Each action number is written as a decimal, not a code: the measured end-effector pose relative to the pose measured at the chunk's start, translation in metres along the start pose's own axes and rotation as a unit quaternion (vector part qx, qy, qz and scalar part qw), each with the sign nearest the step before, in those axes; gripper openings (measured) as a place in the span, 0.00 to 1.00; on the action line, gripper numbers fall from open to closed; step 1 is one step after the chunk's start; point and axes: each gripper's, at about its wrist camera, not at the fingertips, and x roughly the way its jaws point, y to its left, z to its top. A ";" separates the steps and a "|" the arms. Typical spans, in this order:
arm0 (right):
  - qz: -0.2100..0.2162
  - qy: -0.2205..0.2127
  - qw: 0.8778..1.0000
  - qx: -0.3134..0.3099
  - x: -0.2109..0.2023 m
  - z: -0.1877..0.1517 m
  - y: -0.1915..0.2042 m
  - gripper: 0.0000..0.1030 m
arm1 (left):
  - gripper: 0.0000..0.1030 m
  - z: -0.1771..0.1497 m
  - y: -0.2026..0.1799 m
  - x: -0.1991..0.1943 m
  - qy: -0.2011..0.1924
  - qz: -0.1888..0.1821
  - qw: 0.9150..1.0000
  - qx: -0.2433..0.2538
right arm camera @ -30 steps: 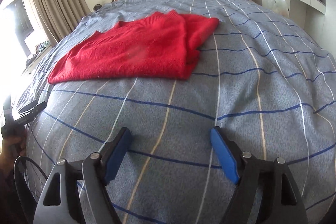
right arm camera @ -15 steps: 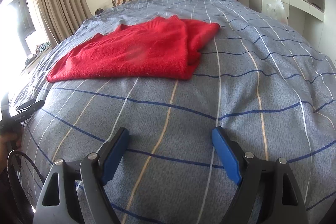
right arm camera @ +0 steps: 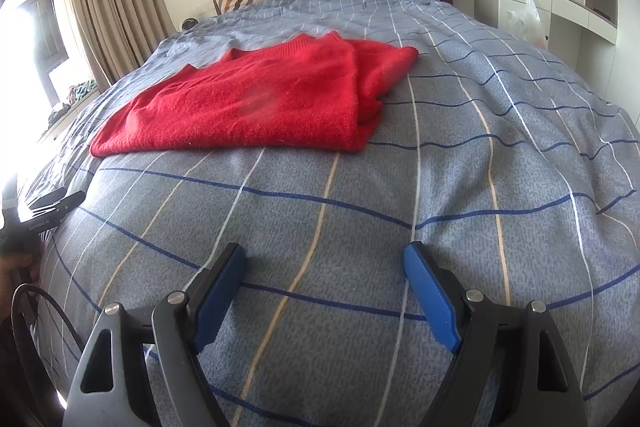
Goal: Fold small clothes
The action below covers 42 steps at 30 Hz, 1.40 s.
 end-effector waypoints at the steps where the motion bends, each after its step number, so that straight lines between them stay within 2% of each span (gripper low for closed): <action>1: -0.001 0.000 1.000 -0.001 0.000 0.000 0.000 0.79 | 0.99 0.000 0.000 0.000 0.000 0.000 1.000 0.000; 11: -0.008 0.002 1.000 -0.005 0.002 0.000 0.003 0.79 | 0.99 0.000 0.000 0.001 0.003 0.002 1.000 0.001; 14: -0.001 0.026 1.000 0.004 0.001 0.006 0.002 0.81 | 0.99 0.012 0.002 0.002 0.048 -0.008 0.999 0.004; 16: 0.033 0.052 0.997 0.037 -0.005 0.022 -0.010 0.81 | 0.98 0.018 0.008 -0.006 0.066 -0.032 0.997 0.001; 18: 0.090 0.033 0.990 0.106 -0.016 0.045 -0.034 0.81 | 0.98 0.018 0.018 -0.018 0.053 -0.062 0.997 -0.016; 20: 0.104 0.021 0.981 0.160 -0.015 0.072 -0.060 0.81 | 0.98 0.014 0.026 -0.020 0.053 -0.077 0.995 -0.038; 22: 0.118 0.028 0.972 0.201 0.000 0.099 -0.083 0.81 | 0.98 0.006 0.032 -0.017 0.053 -0.084 0.993 -0.061; 24: 0.118 0.043 0.967 0.220 0.022 0.119 -0.096 0.80 | 0.98 -0.005 0.034 -0.018 0.036 -0.083 0.993 -0.071; 28: 0.147 0.089 0.949 0.266 0.073 0.137 -0.093 0.76 | 0.99 -0.026 0.026 -0.026 -0.005 -0.072 0.996 -0.047; 30: 0.150 0.111 0.947 0.260 0.095 0.141 -0.078 0.75 | 0.99 -0.026 0.023 -0.027 -0.009 -0.064 0.997 -0.035; 32: 0.119 0.129 0.956 0.236 0.110 0.142 -0.060 0.48 | 0.99 -0.025 0.024 -0.026 -0.008 -0.069 0.997 -0.036; 33: 0.108 0.132 0.960 0.224 0.113 0.145 -0.050 0.18 | 0.99 -0.025 0.026 -0.026 -0.009 -0.074 0.996 -0.041; 35: 0.099 0.119 0.962 0.223 0.106 0.155 -0.033 0.16 | 0.99 -0.024 0.029 -0.027 -0.010 -0.082 0.995 -0.049; 38: 0.146 0.092 0.961 0.218 0.089 0.183 0.005 0.12 | 0.99 -0.023 0.028 -0.026 -0.007 -0.079 0.996 -0.050; 42: 0.218 0.085 0.959 0.162 0.087 0.225 0.092 0.11 | 0.99 -0.021 0.032 -0.025 -0.005 -0.087 0.995 -0.055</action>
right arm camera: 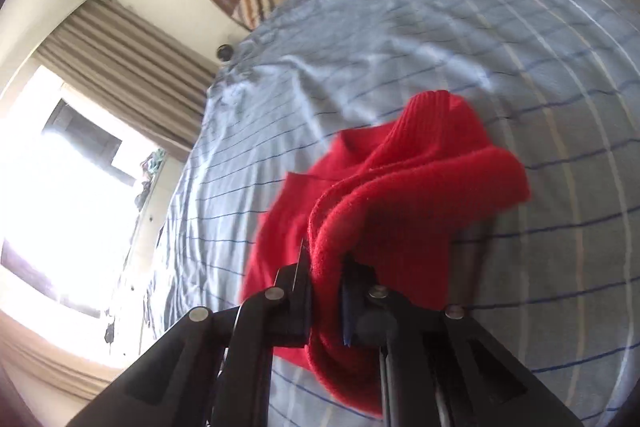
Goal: Fold small clothes
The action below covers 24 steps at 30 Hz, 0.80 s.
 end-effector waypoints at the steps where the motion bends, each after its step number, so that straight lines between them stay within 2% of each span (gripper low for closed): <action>1: 0.004 0.012 1.000 -0.017 0.015 0.001 0.020 0.11 | 0.99 0.000 0.001 0.000 -0.001 -0.003 1.000 -0.003; 5: 0.004 0.064 0.996 -0.069 0.088 -0.014 0.073 0.11 | 0.99 0.000 0.003 0.000 -0.002 -0.007 1.000 -0.004; 6: 0.007 0.084 0.994 -0.073 0.108 -0.019 0.079 0.15 | 0.99 0.000 0.002 0.000 -0.002 -0.005 1.000 -0.002; 8: 0.014 0.129 0.989 -0.070 0.138 -0.034 0.082 0.29 | 0.99 -0.001 0.002 0.000 -0.003 -0.004 1.000 -0.001; 9: 0.027 0.146 0.987 -0.058 0.148 -0.038 0.080 0.44 | 0.99 -0.001 0.002 0.000 -0.002 -0.005 1.000 -0.001; 10: 0.047 0.150 0.987 -0.043 0.149 -0.040 0.080 0.48 | 0.99 0.000 0.003 0.001 -0.002 -0.005 1.000 -0.002; 12: 0.104 0.129 0.986 -0.025 0.130 -0.040 0.082 0.51 | 0.99 0.000 0.003 0.001 -0.001 -0.004 1.000 -0.003; 13: 0.129 0.114 0.985 -0.022 0.116 -0.036 0.082 0.57 | 0.99 0.000 0.002 0.001 0.000 -0.003 1.000 -0.002; 15: 0.134 0.073 0.988 -0.035 0.082 -0.028 0.086 0.64 | 0.99 0.000 0.001 0.002 0.001 0.000 1.000 -0.001; 16: 0.118 0.058 0.990 -0.052 0.067 -0.025 0.087 0.64 | 0.99 0.000 0.001 0.002 0.002 0.001 1.000 -0.001; 18: 0.035 0.046 0.992 -0.116 0.049 -0.025 0.092 0.64 | 0.99 0.001 0.001 0.002 0.003 0.001 1.000 -0.003; 19: -0.001 0.050 0.987 -0.152 0.047 -0.031 0.092 0.64 | 0.99 0.001 0.000 0.002 0.003 0.001 1.000 -0.003; 20: -0.024 0.064 0.982 -0.178 0.049 -0.039 0.090 0.63 | 0.99 0.001 0.000 0.002 0.002 0.002 1.000 -0.002; 22: -0.051 0.103 0.972 -0.203 0.065 -0.063 0.080 0.52 | 0.99 0.001 0.000 0.002 0.002 0.002 1.000 -0.002; 24: -0.078 0.137 0.964 -0.214 0.085 -0.095 0.061 0.52 | 0.99 0.001 0.000 0.002 0.002 0.002 1.000 -0.001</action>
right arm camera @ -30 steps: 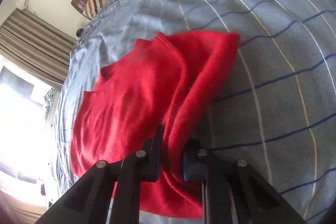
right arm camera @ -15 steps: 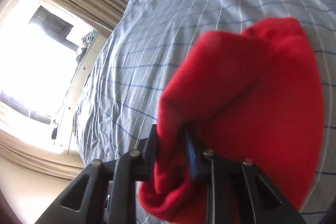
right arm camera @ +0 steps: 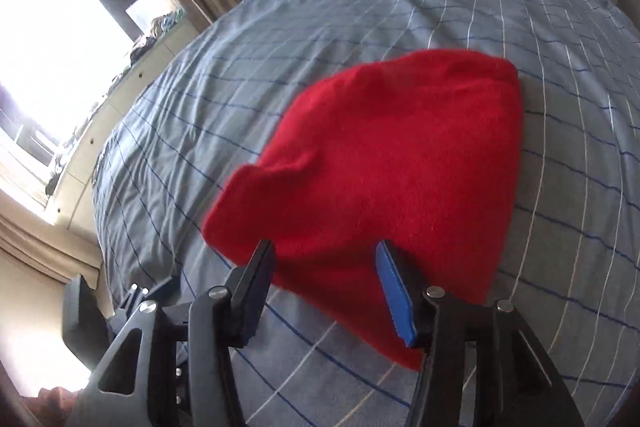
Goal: Fold small clothes
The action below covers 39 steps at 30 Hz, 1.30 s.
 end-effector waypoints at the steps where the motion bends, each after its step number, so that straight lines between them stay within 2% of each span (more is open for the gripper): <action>1: -0.005 0.015 1.000 -0.005 0.016 -0.013 0.001 0.52 | 0.99 0.000 -0.001 -0.001 -0.001 0.001 1.000 0.002; 3: -0.035 0.000 0.999 -0.036 0.024 -0.026 0.010 0.52 | 0.99 -0.001 -0.001 -0.002 -0.001 0.000 1.000 0.005; 4: -0.035 -0.012 0.998 -0.046 0.018 -0.027 0.014 0.52 | 0.99 -0.001 -0.001 -0.002 -0.001 -0.001 1.000 0.005; 7: -0.001 -0.058 0.998 -0.027 -0.025 -0.033 0.012 0.52 | 0.99 -0.001 0.000 -0.004 -0.001 -0.004 1.000 0.003; 9: -0.025 -0.082 0.995 -0.046 -0.050 -0.042 0.010 0.52 | 0.99 -0.001 0.001 -0.005 0.000 -0.004 1.000 -0.001; 11: -0.056 -0.071 0.994 -0.058 -0.050 -0.047 0.005 0.54 | 0.99 0.002 0.001 -0.008 0.003 -0.006 1.000 -0.009; 13: -0.061 -0.034 0.997 -0.045 -0.029 -0.050 -0.011 0.54 | 0.99 0.013 0.004 -0.013 0.007 -0.021 0.999 -0.026; 14: -0.055 -0.010 0.998 -0.031 -0.014 -0.054 -0.020 0.54 | 0.99 0.023 0.005 -0.016 0.006 -0.037 0.999 -0.039; 15: -0.048 -0.004 0.999 -0.021 -0.007 -0.058 -0.026 0.55 | 0.99 0.036 0.006 -0.019 0.002 -0.054 0.997 -0.051; 17: -0.032 -0.024 0.999 -0.011 -0.014 -0.057 -0.029 0.58 | 0.99 0.068 0.005 -0.020 -0.008 -0.081 0.995 -0.065; 19: 0.020 -0.048 0.998 0.029 -0.030 -0.047 -0.037 0.74 | 0.99 0.102 0.004 -0.005 0.003 -0.109 0.991 -0.078; 20: 0.042 -0.070 0.995 0.053 -0.041 -0.042 -0.045 0.78 | 0.99 0.118 0.003 0.010 0.023 -0.119 0.989 -0.088; 22: 0.054 -0.111 0.987 0.103 -0.058 -0.028 -0.066 0.94 | 0.99 0.142 0.003 0.050 0.074 -0.122 0.984 -0.103; 24: 0.066 -0.122 0.979 0.151 -0.058 -0.011 -0.089 0.96 | 0.98 0.154 0.003 0.085 0.114 -0.109 0.982 -0.107; 26: 0.085 -0.103 0.974 0.185 -0.042 0.006 -0.111 0.96 | 0.98 0.159 0.002 0.107 0.138 -0.097 0.979 -0.111; 28: 0.103 -0.090 0.965 0.222 -0.021 0.018 -0.131 0.96 | 0.98 0.159 0.002 0.124 0.163 -0.104 0.973 -0.124; 31: 0.174 -0.085 0.936 0.293 0.016 0.028 -0.154 0.93 | 0.98 0.161 -0.004 0.133 0.165 -0.115 0.971 -0.128; 32: 0.180 -0.091 0.931 0.305 0.023 0.030 -0.155 0.87 | 0.91 0.162 -0.009 0.134 0.161 -0.118 0.972 -0.121; 33: 0.171 -0.096 0.935 0.297 0.028 0.034 -0.151 0.64 | 0.49 0.162 -0.014 0.138 0.164 -0.115 0.974 -0.107; 34: 0.144 -0.084 0.948 0.273 0.032 0.039 -0.142 0.36 | 0.25 0.159 -0.020 0.143 0.178 -0.121 0.972 -0.092; 35: 0.098 -0.067 0.964 0.236 0.034 0.044 -0.129 0.32 | 0.21 0.157 -0.024 0.146 0.182 -0.117 0.973 -0.085; 36: 0.051 -0.062 0.978 0.193 0.033 0.050 -0.115 0.31 | 0.19 0.157 -0.028 0.142 0.169 -0.106 0.977 -0.074; 37: 0.010 -0.068 0.987 0.147 0.026 0.054 -0.098 0.28 | 0.18 0.158 -0.033 0.136 0.156 -0.101 0.981 -0.058; 39: -0.035 -0.094 0.992 0.072 0.007 0.057 -0.066 0.27 | 0.17 0.165 -0.041 0.117 0.125 -0.096 0.987 -0.036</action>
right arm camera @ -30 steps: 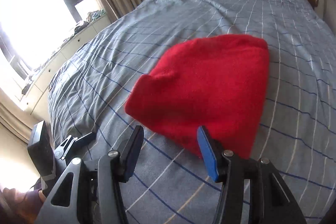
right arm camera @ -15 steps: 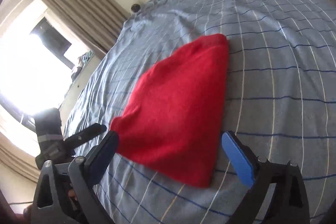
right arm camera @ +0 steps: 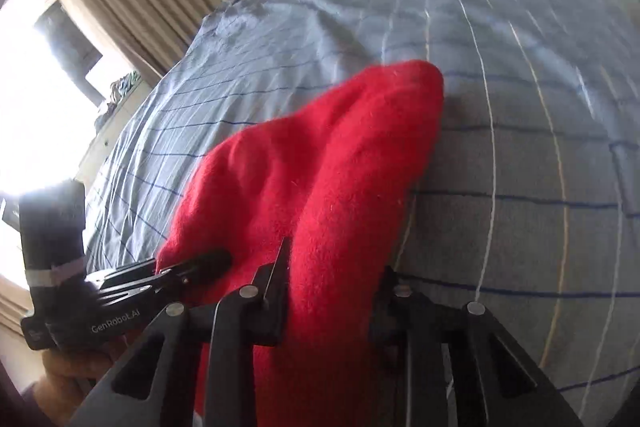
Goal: Fold small clothes
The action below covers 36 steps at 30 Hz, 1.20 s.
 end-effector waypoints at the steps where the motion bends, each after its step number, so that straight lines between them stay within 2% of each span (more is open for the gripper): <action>1: 0.000 -0.018 1.000 -0.024 -0.013 0.000 0.012 0.27 | 0.17 0.001 -0.005 -0.013 -0.019 -0.001 1.000 0.009; 4: 0.002 -0.075 0.995 -0.067 -0.053 0.007 0.035 0.27 | 0.17 0.008 -0.017 -0.050 -0.068 -0.018 0.997 0.023; 5: 0.006 -0.090 0.994 -0.069 -0.067 0.008 0.034 0.27 | 0.18 0.011 -0.019 -0.057 -0.074 -0.027 0.997 0.022; 7: 0.007 -0.101 0.993 -0.063 -0.080 0.017 0.027 0.28 | 0.26 0.015 -0.022 -0.057 -0.071 -0.031 0.997 0.019; 8: 0.005 -0.098 0.994 -0.057 -0.082 0.020 0.021 0.29 | 0.43 0.015 -0.023 -0.051 -0.062 -0.018 0.998 0.020; 9: -0.003 -0.090 0.995 -0.048 -0.081 0.022 0.011 0.40 | 0.68 0.012 -0.022 -0.041 -0.047 0.007 0.999 0.022; 10: -0.014 -0.075 0.996 -0.037 -0.077 0.021 -0.001 0.59 | 0.75 0.005 -0.020 -0.032 -0.034 0.041 0.998 0.026; 12: -0.059 -0.045 0.997 -0.013 -0.075 0.002 -0.031 0.81 | 0.76 -0.019 -0.012 -0.024 -0.017 0.101 0.994 0.041; 16: -0.148 -0.015 0.989 0.005 -0.103 -0.060 -0.078 0.81 | 0.80 -0.075 -0.011 -0.054 -0.044 0.160 0.982 0.089; 18: -0.182 -0.026 0.983 -0.006 -0.130 -0.091 -0.082 0.81 | 0.96 -0.095 -0.019 -0.079 -0.072 0.186 0.975 0.103; 20: -0.202 -0.058 0.977 -0.024 -0.165 -0.117 -0.072 0.82 | 0.98 -0.109 -0.031 -0.106 -0.104 0.205 0.967 0.111; 21: -0.221 -0.085 0.971 -0.040 -0.185 -0.128 -0.061 0.83 | 0.98 -0.112 -0.038 -0.119 -0.116 0.207 0.965 0.113; 23: -0.260 -0.150 0.951 -0.072 -0.227 -0.145 -0.033 0.90 | 0.99 -0.117 -0.048 -0.144 -0.135 0.207 0.963 0.110; 24: -0.276 -0.189 0.939 -0.082 -0.250 -0.153 -0.018 1.00 | 0.99 -0.119 -0.054 -0.156 -0.143 0.208 0.962 0.106; 25: -0.283 -0.225 0.928 -0.088 -0.270 -0.158 -0.006 1.00 | 0.99 -0.120 -0.060 -0.168 -0.151 0.208 0.961 0.102; 26: -0.276 -0.248 0.924 -0.088 -0.287 -0.164 0.005 1.00 | 0.99 -0.122 -0.065 -0.179 -0.159 0.208 0.960 0.095; 28: -0.232 -0.263 0.932 -0.095 -0.306 -0.173 0.019 1.00 | 0.99 -0.126 -0.074 -0.199 -0.181 0.221 0.955 0.084; 30: -0.189 -0.250 0.943 -0.114 -0.312 -0.175 0.035 1.00 | 0.99 -0.129 -0.082 -0.211 -0.194 0.234 0.950 0.077; 33: -0.209 -0.217 0.946 -0.120 -0.311 -0.179 0.057 1.00 | 0.99 -0.135 -0.090 -0.219 -0.181 0.234 0.954 0.060; 36: -0.179 -0.196 0.959 -0.099 -0.311 -0.183 0.071 1.00 | 1.00 -0.142 -0.098 -0.224 -0.173 0.228 0.956 0.057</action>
